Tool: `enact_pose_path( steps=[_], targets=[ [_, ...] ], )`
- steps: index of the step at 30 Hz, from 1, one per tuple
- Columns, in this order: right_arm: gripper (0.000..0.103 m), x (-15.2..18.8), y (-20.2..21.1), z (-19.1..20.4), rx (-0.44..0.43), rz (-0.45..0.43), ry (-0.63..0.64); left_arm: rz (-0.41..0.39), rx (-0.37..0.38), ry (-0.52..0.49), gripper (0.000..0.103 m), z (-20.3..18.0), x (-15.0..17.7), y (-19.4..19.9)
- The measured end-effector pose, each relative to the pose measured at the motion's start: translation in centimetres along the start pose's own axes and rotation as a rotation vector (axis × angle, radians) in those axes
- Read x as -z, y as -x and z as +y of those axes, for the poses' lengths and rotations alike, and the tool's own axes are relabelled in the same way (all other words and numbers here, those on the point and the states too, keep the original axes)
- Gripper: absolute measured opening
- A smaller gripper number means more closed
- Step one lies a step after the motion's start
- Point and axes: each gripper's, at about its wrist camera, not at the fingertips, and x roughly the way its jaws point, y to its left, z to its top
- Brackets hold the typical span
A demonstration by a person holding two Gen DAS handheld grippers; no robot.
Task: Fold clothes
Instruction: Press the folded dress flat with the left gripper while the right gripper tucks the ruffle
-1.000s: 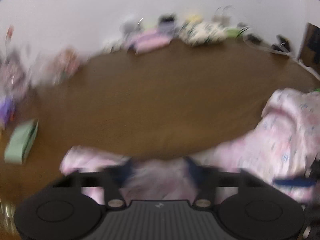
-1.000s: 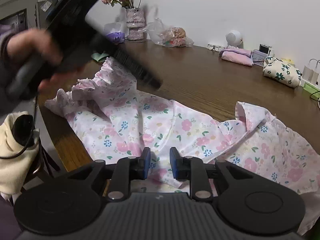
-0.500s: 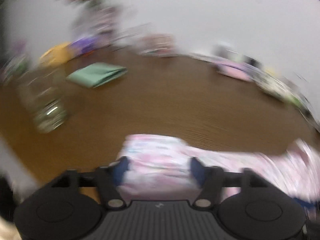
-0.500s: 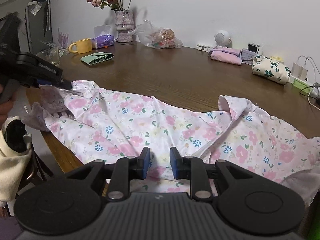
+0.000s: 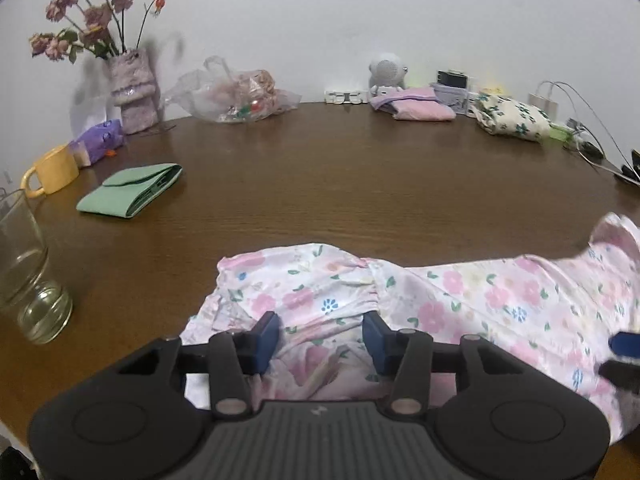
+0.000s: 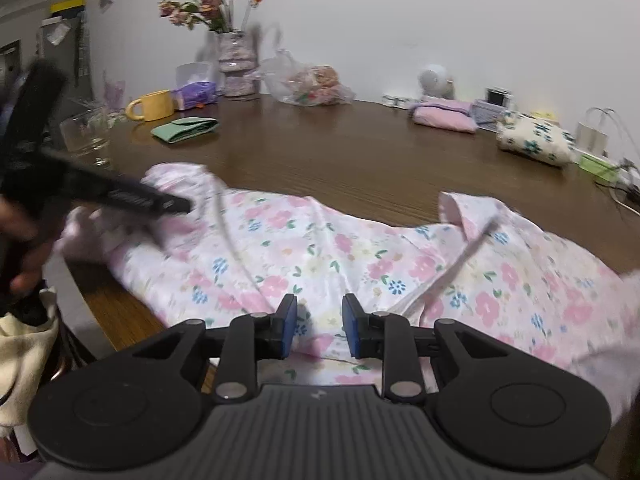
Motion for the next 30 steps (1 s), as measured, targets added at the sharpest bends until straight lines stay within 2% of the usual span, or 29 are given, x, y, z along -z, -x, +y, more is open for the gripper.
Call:
enact_pose_path(
  steps=[3,4,5,8,10,13,15,16,17,21,23,26,30],
  targets=[
    [0.028,-0.4,1.1,-0.9,-0.005,-0.007,-0.026,-0.013,-0.017,0.000,0.047,-0.2,-1.0,0.9],
    [0.033,-0.6,2.5,-1.9,0.004,-0.044,-0.049,-0.018,-0.022,0.000,0.051,-0.2,-1.4,1.2],
    [0.043,-0.8,4.0,-3.0,0.013,-0.088,-0.073,-0.043,0.005,0.006,0.058,-0.6,-1.7,1.8],
    [0.065,-2.4,6.3,-7.2,0.110,-0.171,-0.180,-0.102,0.129,-0.013,0.060,-2.9,-2.4,2.4],
    [0.075,-4.1,5.3,-9.4,0.197,-0.153,-0.224,-0.095,0.170,-0.050,0.060,-4.7,-2.2,1.6],
    [0.078,-5.9,1.6,-9.2,0.197,-0.077,-0.146,-0.030,0.173,-0.073,0.057,-6.4,-1.3,-0.4],
    [0.073,-6.6,-1.8,-8.7,0.206,0.007,-0.106,0.004,0.175,-0.057,0.055,-6.4,-0.7,-1.1],
    [0.040,-6.7,-3.5,-8.7,0.229,0.060,-0.102,0.007,0.175,-0.051,0.054,-6.2,-0.5,-1.3],
    [0.001,-6.5,-3.0,-8.9,0.231,0.039,-0.140,0.004,0.175,-0.045,0.053,-5.8,-0.4,-1.4],
    [0.002,-4.9,1.4,-10.2,0.210,-0.136,-0.344,-0.003,0.199,-0.019,0.052,-4.6,0.2,-1.5],
    [0.002,-4.1,3.6,-10.8,0.199,-0.224,-0.445,-0.015,0.186,-0.039,0.053,-4.9,0.4,-1.5],
    [0.004,-0.6,4.5,-10.2,0.305,-0.216,-0.502,-0.033,0.188,-0.048,0.053,-5.0,0.4,-1.6],
    [0.008,0.7,5.2,-9.7,0.350,-0.184,-0.504,-0.043,0.208,-0.051,0.053,-4.4,0.4,-1.7]
  ],
)
